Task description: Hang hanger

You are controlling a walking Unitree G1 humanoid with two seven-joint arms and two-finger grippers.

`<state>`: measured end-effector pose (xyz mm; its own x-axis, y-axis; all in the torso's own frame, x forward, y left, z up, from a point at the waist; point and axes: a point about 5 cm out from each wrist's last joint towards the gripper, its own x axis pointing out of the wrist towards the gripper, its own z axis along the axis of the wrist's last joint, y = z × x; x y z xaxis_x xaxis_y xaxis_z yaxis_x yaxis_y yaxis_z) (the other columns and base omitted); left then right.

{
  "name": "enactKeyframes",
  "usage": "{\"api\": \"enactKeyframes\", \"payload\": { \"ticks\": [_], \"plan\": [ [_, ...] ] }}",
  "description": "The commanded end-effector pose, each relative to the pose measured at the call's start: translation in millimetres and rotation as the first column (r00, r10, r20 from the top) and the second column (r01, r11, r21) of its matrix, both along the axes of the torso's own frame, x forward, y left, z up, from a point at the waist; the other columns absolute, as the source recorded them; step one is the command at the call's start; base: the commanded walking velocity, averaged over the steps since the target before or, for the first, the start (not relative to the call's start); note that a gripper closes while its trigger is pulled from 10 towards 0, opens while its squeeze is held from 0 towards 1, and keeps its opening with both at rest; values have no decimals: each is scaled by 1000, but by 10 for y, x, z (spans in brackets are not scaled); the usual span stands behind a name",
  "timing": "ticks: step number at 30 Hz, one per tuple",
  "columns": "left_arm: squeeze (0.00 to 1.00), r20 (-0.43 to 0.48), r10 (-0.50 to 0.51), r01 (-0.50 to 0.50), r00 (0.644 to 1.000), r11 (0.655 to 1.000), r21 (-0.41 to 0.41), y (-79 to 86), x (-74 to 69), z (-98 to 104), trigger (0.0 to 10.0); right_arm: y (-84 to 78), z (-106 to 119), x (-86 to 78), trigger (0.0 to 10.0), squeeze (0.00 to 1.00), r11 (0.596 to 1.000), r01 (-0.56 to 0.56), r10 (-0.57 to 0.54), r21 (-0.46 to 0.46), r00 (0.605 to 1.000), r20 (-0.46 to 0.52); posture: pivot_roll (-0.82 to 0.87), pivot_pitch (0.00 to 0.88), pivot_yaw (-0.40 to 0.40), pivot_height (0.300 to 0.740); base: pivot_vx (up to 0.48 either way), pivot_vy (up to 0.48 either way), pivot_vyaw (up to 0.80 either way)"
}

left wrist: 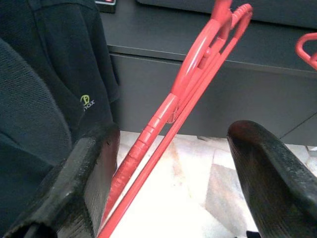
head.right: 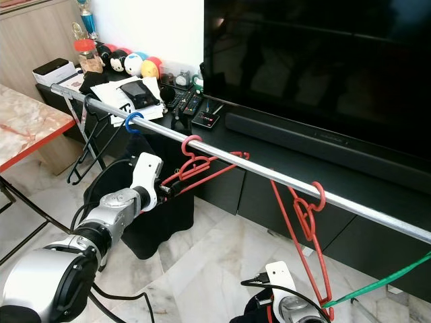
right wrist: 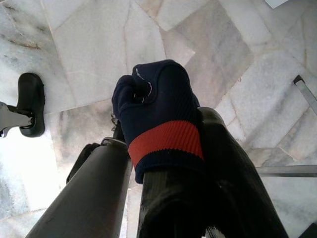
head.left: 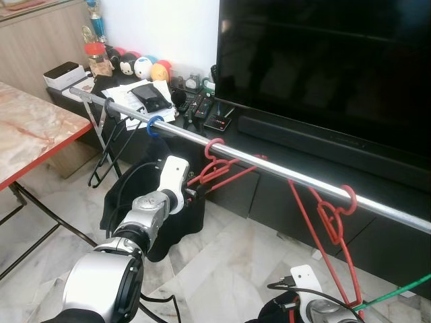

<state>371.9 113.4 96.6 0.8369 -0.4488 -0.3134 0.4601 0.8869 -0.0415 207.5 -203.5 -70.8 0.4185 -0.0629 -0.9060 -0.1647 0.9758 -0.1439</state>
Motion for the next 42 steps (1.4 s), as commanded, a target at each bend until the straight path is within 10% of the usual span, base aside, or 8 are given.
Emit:
{"api": "enactKeyframes", "payload": {
  "ticks": [1, 42],
  "plan": [
    [0, -16, -14, 14, 1000, 1000, 15, -18, -4, -13, 10000, -24, 7, 6, 10000, 0, 1000, 1, -1, -4, 1000, 15, -56, 0, -14, 740, 0, 0, 0],
    [0, 114, 70, -62, 991, 995, -75, 20, -51, -23, 10000, 10, 20, 34, 10000, 0, 1000, -25, 26, 18, 1000, -5, -46, 0, -12, 740, 54, 0, 0]
  ]
}}
